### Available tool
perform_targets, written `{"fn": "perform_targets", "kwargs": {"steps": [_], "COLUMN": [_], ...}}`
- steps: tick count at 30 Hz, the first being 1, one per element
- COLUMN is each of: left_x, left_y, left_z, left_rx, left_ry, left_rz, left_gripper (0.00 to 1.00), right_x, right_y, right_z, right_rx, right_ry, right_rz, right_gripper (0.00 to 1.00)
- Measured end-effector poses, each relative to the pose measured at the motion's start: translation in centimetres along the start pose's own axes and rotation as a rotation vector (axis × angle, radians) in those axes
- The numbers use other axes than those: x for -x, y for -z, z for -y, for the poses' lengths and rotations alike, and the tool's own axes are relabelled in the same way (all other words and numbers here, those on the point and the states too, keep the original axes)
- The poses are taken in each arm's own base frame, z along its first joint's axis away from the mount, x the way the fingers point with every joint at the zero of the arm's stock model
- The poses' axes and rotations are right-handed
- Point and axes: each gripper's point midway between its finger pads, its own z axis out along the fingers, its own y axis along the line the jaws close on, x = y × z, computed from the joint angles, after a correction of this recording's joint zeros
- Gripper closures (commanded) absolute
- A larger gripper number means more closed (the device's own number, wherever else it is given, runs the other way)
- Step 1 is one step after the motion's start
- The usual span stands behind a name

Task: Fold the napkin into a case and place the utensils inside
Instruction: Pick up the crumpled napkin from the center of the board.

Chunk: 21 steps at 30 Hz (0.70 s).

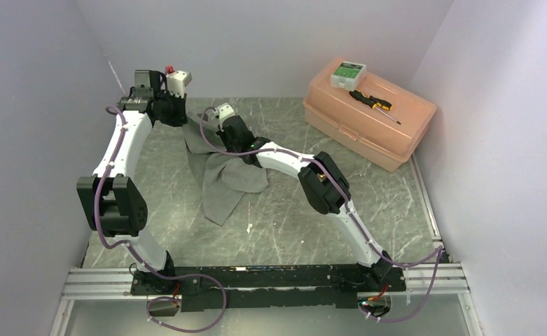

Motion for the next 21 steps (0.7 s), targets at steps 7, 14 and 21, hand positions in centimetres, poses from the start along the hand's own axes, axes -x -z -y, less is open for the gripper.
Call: {"fn": "perform_targets", "kwargs": {"steps": [7, 14, 21], "left_x": [-0.4, -0.9, -2.6], "left_y": [-0.2, -0.3, -0.5], "left_z": [0.0, 0.3, 3.1], "left_rx": [-0.004, -0.038, -0.200], "left_ry": [-0.016, -0.040, -0.095], "left_rz": [-0.008, -0.013, -0.029], "left_gripper": [0.56, 0.51, 0.45], "right_x": [0.9, 5.4, 6.2], "right_y": [3.8, 8.7, 10.1], "right_z": [1.8, 2.9, 2.7], "right_rx": [-0.017, 0.051, 0.155], "right_ry": [0.008, -0.018, -0.049], "right_rz": [0.026, 0.107, 0.086], "right_gripper": [1.00, 1.00, 1.00]}}
